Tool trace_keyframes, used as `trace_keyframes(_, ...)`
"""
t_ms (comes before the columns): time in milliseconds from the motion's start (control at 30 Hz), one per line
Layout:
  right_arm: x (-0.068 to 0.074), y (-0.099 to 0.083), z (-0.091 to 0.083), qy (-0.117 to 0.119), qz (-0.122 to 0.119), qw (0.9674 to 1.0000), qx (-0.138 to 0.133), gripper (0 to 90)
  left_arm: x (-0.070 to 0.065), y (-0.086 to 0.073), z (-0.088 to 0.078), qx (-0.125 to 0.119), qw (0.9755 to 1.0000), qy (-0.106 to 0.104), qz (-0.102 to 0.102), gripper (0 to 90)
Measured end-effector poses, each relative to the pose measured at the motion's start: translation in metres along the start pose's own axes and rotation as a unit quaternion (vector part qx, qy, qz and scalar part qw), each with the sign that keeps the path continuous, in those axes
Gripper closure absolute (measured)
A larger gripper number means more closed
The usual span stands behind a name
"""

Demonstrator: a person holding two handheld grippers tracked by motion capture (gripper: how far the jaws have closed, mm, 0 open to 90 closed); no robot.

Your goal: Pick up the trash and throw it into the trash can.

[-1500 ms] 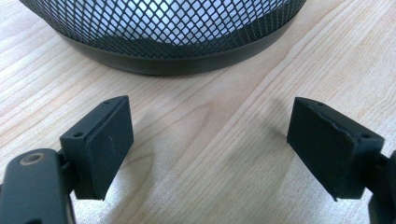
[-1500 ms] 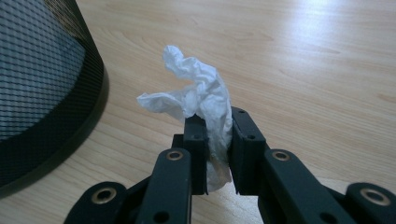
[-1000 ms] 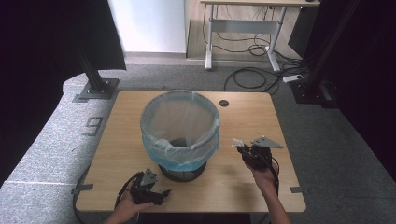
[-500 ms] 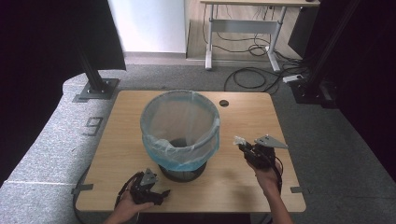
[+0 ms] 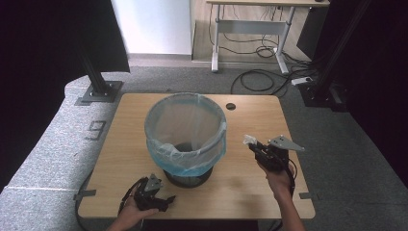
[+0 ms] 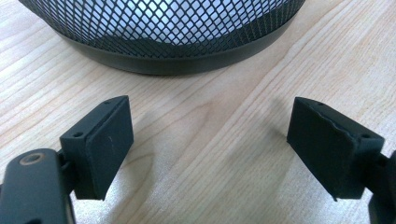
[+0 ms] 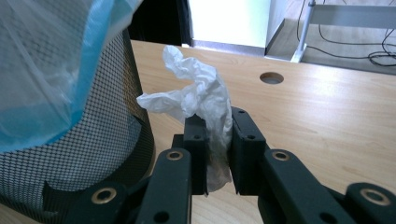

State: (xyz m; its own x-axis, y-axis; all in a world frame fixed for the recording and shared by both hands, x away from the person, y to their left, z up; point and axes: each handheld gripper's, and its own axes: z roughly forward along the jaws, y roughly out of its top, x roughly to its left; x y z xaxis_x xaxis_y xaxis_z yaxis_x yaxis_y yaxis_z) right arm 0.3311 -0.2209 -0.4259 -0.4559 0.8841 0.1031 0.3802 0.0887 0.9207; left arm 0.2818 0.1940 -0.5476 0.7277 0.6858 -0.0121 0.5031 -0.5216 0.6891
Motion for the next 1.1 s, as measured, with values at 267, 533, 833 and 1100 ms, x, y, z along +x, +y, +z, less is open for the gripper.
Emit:
trace_keyframes(267,0.005,0.013,-0.004,0.012,0.001,0.9997,-0.02,78.2,0.0,0.0,0.0,0.0,1.0,0.0,0.0,14.4)
trace_keyframes(533,0.009,0.019,-0.008,0.019,-0.005,0.9994,-0.027,78.2,0.0,0.0,0.0,0.0,1.0,0.0,0.0,14.4)
trace_keyframes(833,0.015,0.027,-0.007,0.03,-0.012,0.9992,-0.024,78.2,0.0,0.0,0.0,0.0,1.0,0.0,0.0,14.4)
trace_keyframes(1100,0.026,0.046,-0.008,0.033,-0.023,0.9983,-0.042,78.2,0.0,0.0,0.0,0.0,1.0,0.0,0.0,14.4)
